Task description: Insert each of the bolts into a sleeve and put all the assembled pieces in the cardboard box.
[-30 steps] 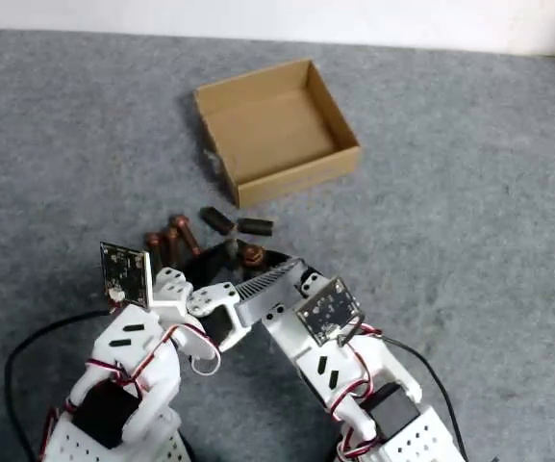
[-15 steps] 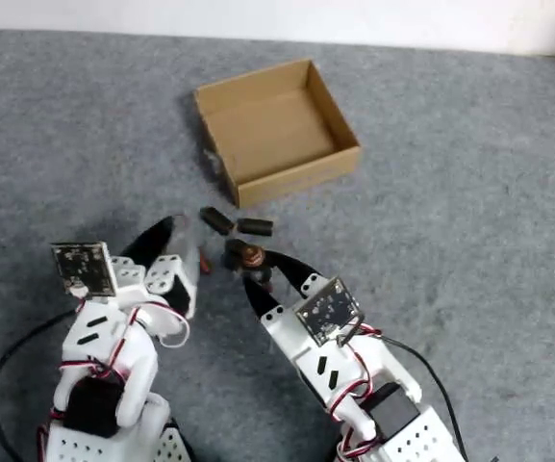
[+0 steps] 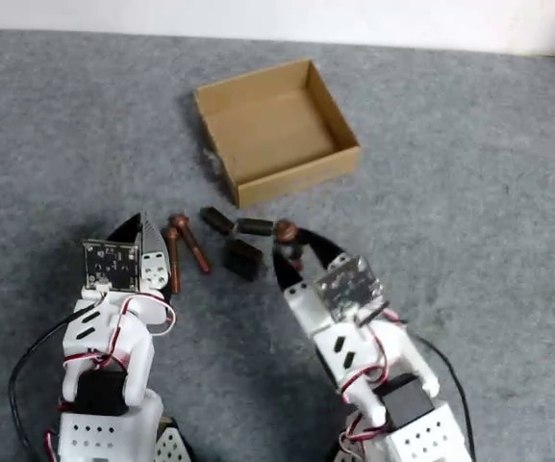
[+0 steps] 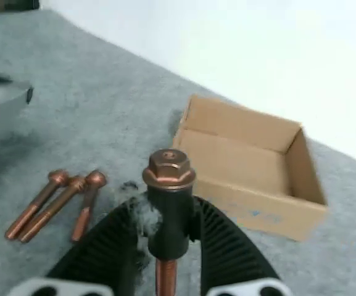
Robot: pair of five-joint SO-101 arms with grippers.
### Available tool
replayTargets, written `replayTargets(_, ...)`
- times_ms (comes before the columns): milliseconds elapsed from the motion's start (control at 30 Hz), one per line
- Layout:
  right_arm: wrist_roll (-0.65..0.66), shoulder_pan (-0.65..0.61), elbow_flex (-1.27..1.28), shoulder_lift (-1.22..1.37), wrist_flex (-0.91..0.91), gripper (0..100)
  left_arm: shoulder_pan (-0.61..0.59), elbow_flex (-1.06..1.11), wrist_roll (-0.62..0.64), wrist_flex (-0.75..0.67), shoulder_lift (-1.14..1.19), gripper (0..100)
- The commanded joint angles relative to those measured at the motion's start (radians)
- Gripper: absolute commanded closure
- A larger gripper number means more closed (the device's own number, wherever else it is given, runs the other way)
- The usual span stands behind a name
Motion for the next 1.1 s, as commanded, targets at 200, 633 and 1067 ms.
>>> replayTargets(200, 0.121, 0.124, -0.932, 1.07, 0.099, 99.5, -0.028, 0.01, -0.008, -0.038, 0.001, 98)
replayTargets(633, 0.035, 0.232, -1.844, 1.834, 0.418, 99.5, -0.027, 0.019, -0.008, -0.058, 0.001, 98)
replayTargets(1067, 0.04, 0.254, -1.873, 1.836, 0.495, 71.5, -0.025, 0.019, -0.008, -0.058, 0.001, 98)
